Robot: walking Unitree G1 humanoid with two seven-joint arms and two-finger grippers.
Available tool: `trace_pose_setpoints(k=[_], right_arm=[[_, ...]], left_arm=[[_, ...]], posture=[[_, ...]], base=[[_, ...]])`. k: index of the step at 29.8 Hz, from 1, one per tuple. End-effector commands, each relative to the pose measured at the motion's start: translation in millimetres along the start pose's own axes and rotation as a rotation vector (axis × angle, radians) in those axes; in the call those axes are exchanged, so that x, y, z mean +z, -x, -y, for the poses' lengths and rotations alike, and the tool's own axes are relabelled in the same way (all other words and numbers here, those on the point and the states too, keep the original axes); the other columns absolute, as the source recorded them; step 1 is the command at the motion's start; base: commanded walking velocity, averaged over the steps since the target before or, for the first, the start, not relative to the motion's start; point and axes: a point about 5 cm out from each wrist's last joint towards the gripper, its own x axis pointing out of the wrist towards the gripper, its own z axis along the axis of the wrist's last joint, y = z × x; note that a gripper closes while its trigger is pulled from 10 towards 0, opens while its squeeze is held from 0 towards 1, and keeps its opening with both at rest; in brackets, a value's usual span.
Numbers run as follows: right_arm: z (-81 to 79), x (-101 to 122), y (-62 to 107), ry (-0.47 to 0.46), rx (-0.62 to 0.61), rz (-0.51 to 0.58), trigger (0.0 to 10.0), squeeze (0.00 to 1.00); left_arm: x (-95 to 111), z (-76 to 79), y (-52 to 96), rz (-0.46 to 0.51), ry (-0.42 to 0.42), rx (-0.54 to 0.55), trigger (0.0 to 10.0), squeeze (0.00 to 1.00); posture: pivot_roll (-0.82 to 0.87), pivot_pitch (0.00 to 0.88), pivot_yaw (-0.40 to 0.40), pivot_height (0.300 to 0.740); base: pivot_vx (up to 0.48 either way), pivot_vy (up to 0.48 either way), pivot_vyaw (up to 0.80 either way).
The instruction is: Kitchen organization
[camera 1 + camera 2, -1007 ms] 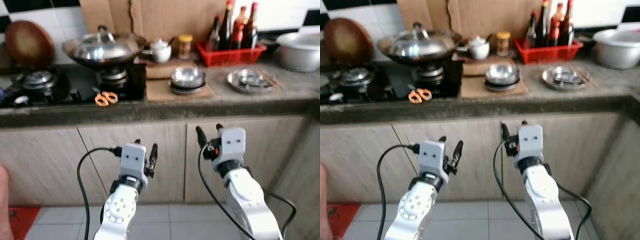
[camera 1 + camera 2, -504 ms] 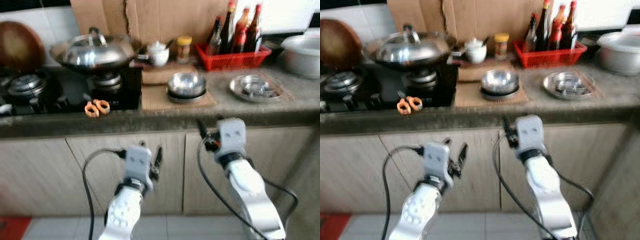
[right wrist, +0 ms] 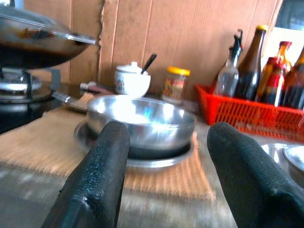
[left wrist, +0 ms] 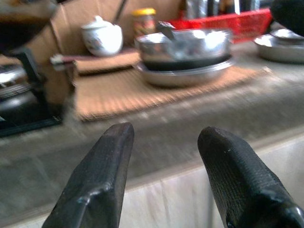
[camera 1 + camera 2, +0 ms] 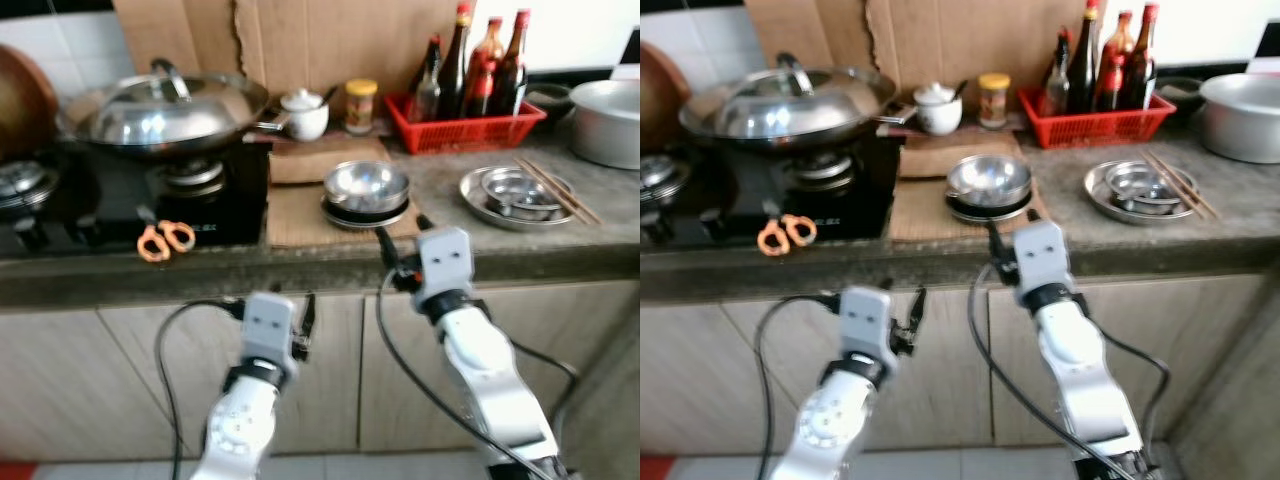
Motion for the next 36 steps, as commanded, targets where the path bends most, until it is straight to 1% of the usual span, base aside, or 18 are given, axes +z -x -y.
trace_pose_setpoints(k=[1, 6, 7, 8, 10, 13, 14, 15, 16, 20, 23, 25, 26, 27, 28, 32, 35, 36], right_arm=[[-8.1, 10, -7.2, -0.004, 0.032, 0.051, 10.0, 0.00], [-7.1, 15, -15.3, 0.021, 0.046, 0.087, 10.0, 0.00], [-7.9, 18, -17.8, 0.028, 0.059, 0.102, 10.0, 0.05], [-9.3, 21, -20.2, 0.035, 0.076, 0.119, 10.0, 1.00], [-10.0, 23, -21.8, 0.043, 0.086, 0.129, 10.0, 1.00], [-16.5, 31, -30.1, 0.093, 0.130, 0.179, 10.0, 1.00], [-17.6, 32, -31.8, 0.093, 0.138, 0.183, 10.0, 0.34], [-18.9, 33, -33.7, 0.093, 0.147, 0.188, 10.0, 0.34], [-19.5, 33, -34.7, 0.095, 0.152, 0.193, 10.0, 0.00], [-21.3, 37, -37.5, 0.097, 0.164, 0.212, 10.0, 0.00], [-23.6, 45, -40.4, 0.075, 0.183, 0.261, 10.0, 0.00], [-26.5, 46, -41.6, 0.094, 0.220, 0.269, 10.0, 0.00], [-32.7, 44, -42.3, 0.143, 0.276, 0.266, 10.0, 0.00], [-34.7, 43, -42.4, 0.160, 0.292, 0.264, 10.0, 0.00], [-39.4, 39, -43.0, 0.222, 0.322, 0.244, 10.0, 0.00], [-44.8, 28, -45.1, 0.322, 0.370, 0.198, 10.0, 0.00], [-47.8, 23, -45.9, 0.351, 0.406, 0.181, 10.0, 0.00], [-48.8, 16, -47.7, 0.390, 0.427, 0.139, 10.0, 0.00]], left_arm=[[0, -7.6, 0.3, -0.005, -0.014, 0.023, 10.0, 0.00], [-3, -5.5, -0.7, -0.021, 0.003, 0.022, 10.0, 0.00], [-3, -4.8, -0.8, -0.023, 0.005, 0.022, 10.0, 0.00], [-3, -4.0, -0.7, -0.021, 0.007, 0.018, 10.0, 0.00], [-3, -3.3, -0.8, -0.018, 0.007, 0.015, 10.0, 0.00], [2, -0.8, -0.5, 0.007, 0.031, -0.004, 10.0, 0.00], [2, -0.4, -0.1, 0.012, 0.037, -0.006, 10.0, 0.00], [4, -0.1, 0.3, 0.018, 0.047, -0.008, 10.0, 0.00], [4, 0.1, 0.7, 0.020, 0.050, -0.008, 10.0, 0.00], [6, 1.4, 2.3, 0.030, 0.063, -0.011, 10.0, 0.00], [13, 1.2, 3.3, 0.070, 0.060, 0.001, 10.0, 0.00], [16, 2.2, 2.8, 0.082, 0.065, -0.009, 10.0, 0.00], [16, 3.1, 2.4, 0.080, 0.067, -0.018, 10.0, 0.00], [15, 3.2, 2.3, 0.078, 0.066, -0.018, 10.0, 0.00], [13, 3.1, 2.8, 0.072, 0.066, -0.017, 10.0, 0.00], [13, 3.7, 4.2, 0.068, 0.069, -0.017, 10.0, 0.00], [13, 3.9, 4.4, 0.067, 0.070, -0.017, 10.0, 0.00], [13, 4.1, 4.6, 0.065, 0.070, -0.017, 10.0, 0.00]], posture=[[0.04, 0.000, 0.001, 0.740], [0.03, 0.000, 0.000, 0.740], [0.04, 0.000, -0.001, 0.740], [0.03, 0.000, 0.002, 0.740], [0.03, 0.000, 0.000, 0.740], [0.04, 0.000, -0.004, 0.740], [0.04, 0.000, -0.007, 0.740], [0.04, 0.000, -0.007, 0.740], [0.04, 0.000, -0.007, 0.740], [0.05, 0.004, -0.009, 0.740], [0.05, 0.009, -0.007, 0.740], [0.05, 0.012, -0.010, 0.740], [0.05, 0.014, -0.012, 0.740], [0.05, 0.014, -0.012, 0.740], [0.05, 0.017, -0.009, 0.740], [0.05, 0.020, -0.013, 0.740], [0.05, 0.020, -0.014, 0.740], [0.05, 0.021, -0.018, 0.740]], base=[[0.337, 0.000, 0.00], [0.000, 0.000, 0.00], [0.000, 0.000, 0.00], [0.000, 0.000, 0.00], [0.000, 0.000, 0.00], [0.000, 0.000, 0.00], [0.000, 0.000, 0.00], [0.000, 0.000, 0.00], [0.000, 0.000, 0.00], [0.000, 0.000, 0.00], [0.000, 0.000, 0.00], [0.000, 0.000, 0.00], [0.000, 0.000, 0.00], [0.000, 0.000, 0.00], [0.000, 0.000, 0.00], [0.000, 0.000, 0.00], [0.000, 0.000, 0.00], [0.000, 0.000, 0.00]])
